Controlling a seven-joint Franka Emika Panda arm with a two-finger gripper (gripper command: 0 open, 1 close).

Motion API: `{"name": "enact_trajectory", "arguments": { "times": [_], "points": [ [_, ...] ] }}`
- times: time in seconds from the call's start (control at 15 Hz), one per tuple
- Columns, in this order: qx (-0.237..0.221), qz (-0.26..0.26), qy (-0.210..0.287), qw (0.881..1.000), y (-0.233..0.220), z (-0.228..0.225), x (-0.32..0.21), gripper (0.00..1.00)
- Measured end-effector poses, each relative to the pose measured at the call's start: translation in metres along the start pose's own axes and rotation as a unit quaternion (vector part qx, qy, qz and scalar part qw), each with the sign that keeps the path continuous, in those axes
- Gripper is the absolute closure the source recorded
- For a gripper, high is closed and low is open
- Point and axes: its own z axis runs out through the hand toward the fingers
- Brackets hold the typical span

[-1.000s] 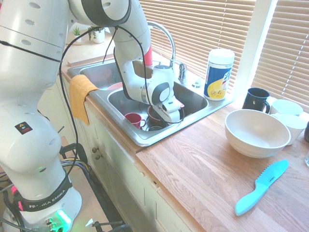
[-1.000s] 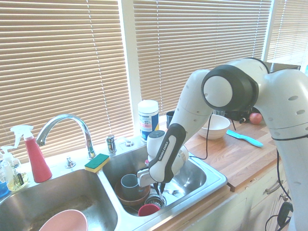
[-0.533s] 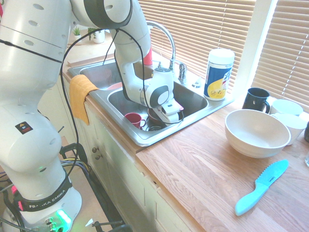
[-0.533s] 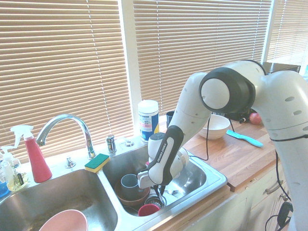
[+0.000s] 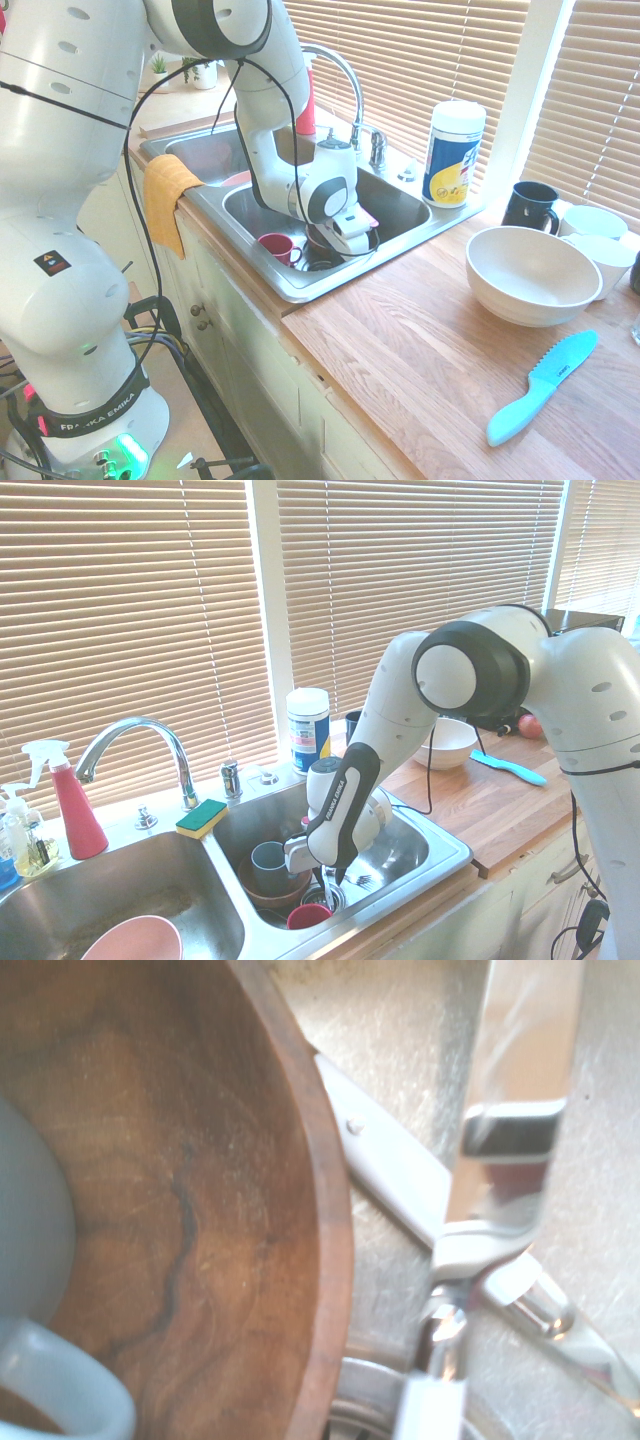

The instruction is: Put the knife into the sink

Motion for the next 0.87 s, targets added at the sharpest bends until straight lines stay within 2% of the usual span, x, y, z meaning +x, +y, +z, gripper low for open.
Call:
{"name": "enact_trajectory", "arguments": {
  "times": [0.33,0.53,0.87],
  "points": [
    [0.012,0.005,0.007,1.0,0.002,-0.021,0.008,0.0],
    [0.028,0.001,0.011,1.0,0.001,-0.064,0.01,0.0],
    [0.028,-0.032,0.014,0.999,0.006,-0.144,0.006,0.0]
  ]
}}
